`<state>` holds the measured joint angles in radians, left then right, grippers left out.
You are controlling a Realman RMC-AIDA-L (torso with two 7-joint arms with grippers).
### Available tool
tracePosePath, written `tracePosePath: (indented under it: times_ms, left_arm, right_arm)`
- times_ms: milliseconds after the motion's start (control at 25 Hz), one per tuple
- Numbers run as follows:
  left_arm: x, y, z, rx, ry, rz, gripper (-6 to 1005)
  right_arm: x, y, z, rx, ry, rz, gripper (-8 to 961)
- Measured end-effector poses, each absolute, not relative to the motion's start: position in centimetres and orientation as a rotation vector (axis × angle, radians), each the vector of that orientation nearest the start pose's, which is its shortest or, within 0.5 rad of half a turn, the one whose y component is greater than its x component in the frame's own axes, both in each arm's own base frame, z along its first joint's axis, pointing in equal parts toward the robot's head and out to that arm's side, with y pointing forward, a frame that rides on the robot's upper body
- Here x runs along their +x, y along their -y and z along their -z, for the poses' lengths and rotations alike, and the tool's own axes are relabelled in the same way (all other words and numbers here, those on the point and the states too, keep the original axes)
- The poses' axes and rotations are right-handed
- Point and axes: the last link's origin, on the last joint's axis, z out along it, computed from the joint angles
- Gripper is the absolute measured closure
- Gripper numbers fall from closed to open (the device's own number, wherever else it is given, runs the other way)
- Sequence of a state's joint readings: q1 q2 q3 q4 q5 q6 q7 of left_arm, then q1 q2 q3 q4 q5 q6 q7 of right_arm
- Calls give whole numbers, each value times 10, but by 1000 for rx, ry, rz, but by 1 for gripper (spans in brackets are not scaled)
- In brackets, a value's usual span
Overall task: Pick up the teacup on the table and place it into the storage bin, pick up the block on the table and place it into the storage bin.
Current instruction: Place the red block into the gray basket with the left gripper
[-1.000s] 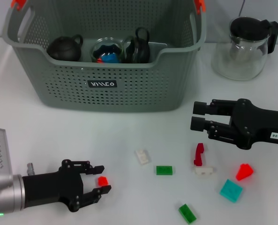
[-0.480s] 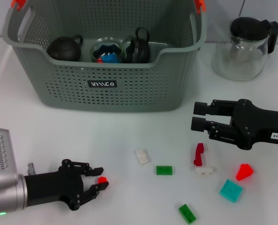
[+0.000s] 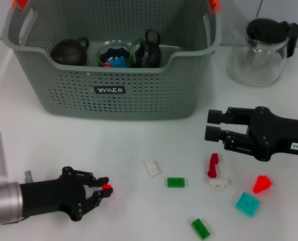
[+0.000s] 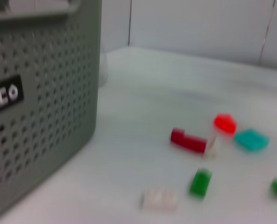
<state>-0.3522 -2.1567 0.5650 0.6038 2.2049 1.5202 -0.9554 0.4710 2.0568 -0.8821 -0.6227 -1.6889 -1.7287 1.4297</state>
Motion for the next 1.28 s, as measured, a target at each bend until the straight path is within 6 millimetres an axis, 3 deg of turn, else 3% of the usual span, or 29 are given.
tracePosePath:
  times_ms: [40, 120, 360, 560, 600, 680, 840, 1000, 1280]
  left_arm:
    - [-322, -253, 27, -2729, 441, 576, 807]
    - [-318, -252, 17, -2719, 437, 642, 808]
    - [-292, -259, -53, -2602, 412, 1069, 809]
    - [-269, -288, -91, -2481, 471, 1273, 808]
    - [-256, -301, -104, -2454, 446, 1324, 808]
    - [-250, -307, -109, -2446, 433, 1342, 808]
    - [-227, -338, -125, -2411, 445, 1333, 808]
    - [-205, -383, -131, -2381, 543, 1201, 808]
    - [-177, -442, -100, -2395, 748, 741, 807]
  right_arm:
    - [235, -303, -3, -2794, -641, -1086, 460]
    - [235, -303, -3, -2795, -641, -1086, 460]
    - [235, -304, -4, -2793, -641, -1082, 459]
    - [235, -305, -4, -2792, -640, -1080, 459]
    - [235, -305, -4, -2792, -639, -1081, 459]
    - [235, -305, -4, -2793, -638, -1084, 459]
    - [234, -305, -4, -2793, -636, -1089, 459]
    - [232, -306, -2, -2794, -632, -1088, 460]
    - [231, -307, -2, -2796, -629, -1087, 460]
